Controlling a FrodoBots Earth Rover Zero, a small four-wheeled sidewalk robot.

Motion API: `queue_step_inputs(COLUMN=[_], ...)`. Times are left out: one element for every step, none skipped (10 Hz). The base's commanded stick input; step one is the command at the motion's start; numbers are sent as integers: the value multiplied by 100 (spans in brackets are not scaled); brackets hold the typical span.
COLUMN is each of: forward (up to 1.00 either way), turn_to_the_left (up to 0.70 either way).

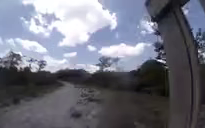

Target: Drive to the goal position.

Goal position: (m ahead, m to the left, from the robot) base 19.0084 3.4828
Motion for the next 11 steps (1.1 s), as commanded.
queue_step_inputs(forward=[85, 85, 85, 85, 85, 85, 85, 85, 85, 85, 85], turn_to_the_left=[34, 34, 15, 0, 0, 0, 0, 0, 0, 0, 0])
